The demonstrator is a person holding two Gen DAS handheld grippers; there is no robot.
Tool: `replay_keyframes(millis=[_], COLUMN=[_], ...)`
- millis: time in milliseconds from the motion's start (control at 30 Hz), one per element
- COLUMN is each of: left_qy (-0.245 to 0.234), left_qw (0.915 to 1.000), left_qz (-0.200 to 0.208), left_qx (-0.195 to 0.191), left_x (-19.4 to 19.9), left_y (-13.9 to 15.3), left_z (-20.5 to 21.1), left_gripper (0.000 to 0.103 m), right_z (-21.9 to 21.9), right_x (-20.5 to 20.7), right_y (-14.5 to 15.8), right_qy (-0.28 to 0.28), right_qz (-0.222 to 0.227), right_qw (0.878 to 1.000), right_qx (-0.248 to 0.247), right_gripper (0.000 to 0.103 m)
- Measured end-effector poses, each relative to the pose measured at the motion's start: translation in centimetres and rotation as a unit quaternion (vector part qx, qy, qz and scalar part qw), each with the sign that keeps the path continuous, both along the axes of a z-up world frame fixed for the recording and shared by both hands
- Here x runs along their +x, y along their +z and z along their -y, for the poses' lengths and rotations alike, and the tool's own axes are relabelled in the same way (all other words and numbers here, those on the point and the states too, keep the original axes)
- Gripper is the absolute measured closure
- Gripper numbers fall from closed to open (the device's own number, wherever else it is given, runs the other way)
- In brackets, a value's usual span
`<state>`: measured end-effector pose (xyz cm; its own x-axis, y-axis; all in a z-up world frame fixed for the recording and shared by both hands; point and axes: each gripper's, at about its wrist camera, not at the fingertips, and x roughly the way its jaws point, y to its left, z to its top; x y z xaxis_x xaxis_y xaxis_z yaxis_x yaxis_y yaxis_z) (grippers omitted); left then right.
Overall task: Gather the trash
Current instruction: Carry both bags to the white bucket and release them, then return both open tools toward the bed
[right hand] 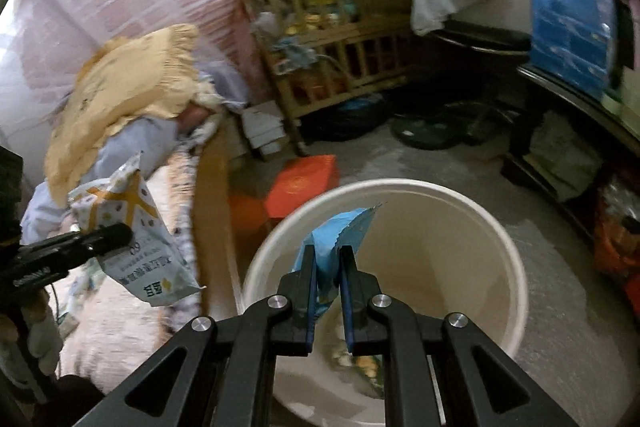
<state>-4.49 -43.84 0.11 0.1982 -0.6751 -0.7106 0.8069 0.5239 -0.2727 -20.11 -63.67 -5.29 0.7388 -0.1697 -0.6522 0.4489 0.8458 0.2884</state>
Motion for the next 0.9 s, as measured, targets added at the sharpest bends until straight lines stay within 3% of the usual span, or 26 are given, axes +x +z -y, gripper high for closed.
replay_keyframes(millis=[267, 567, 633, 667, 700, 733, 900], left_qy=[-0.02, -0.038, -0.041, -0.04, -0.039, -0.038, -0.022], left_qw=[0.9996, 0.9989, 0.9987, 0.9987, 0.9986, 0.9986, 0.9991], left_qz=[-0.021, -0.027, -0.029, -0.031, -0.035, -0.038, -0.036], left_qx=[0.005, -0.003, -0.001, 0.0, -0.002, -0.006, 0.001], left_x=[-1.1, -1.8, -1.7, -1.6, -1.4, -1.3, -0.6], left_y=[-1.7, -2.2, -2.3, -2.3, -2.3, -2.3, -2.3], left_z=[4.1, 5.7, 5.7, 5.6, 5.3, 5.1, 3.5], left_gripper=[0.095, 0.094, 0.082, 0.066, 0.056, 0.056, 0.056], right_z=[2.1, 2.5, 2.4, 2.3, 2.3, 2.3, 1.9], right_x=[-1.8, -1.9, -1.6, -1.6, -1.6, -1.7, -1.6], right_y=[-2.6, -2.9, -2.9, -2.9, -2.9, -2.9, -3.1], right_qy=[-0.026, -0.036, -0.038, -0.039, -0.042, -0.043, -0.033], right_qz=[-0.021, -0.03, -0.033, -0.032, -0.03, -0.027, -0.028], right_qw=[0.999, 0.999, 0.999, 0.999, 0.999, 0.999, 0.999], right_qx=[0.01, 0.001, 0.002, 0.003, 0.004, 0.005, 0.014], right_gripper=[0.093, 0.093, 0.087, 0.072, 0.063, 0.058, 0.058])
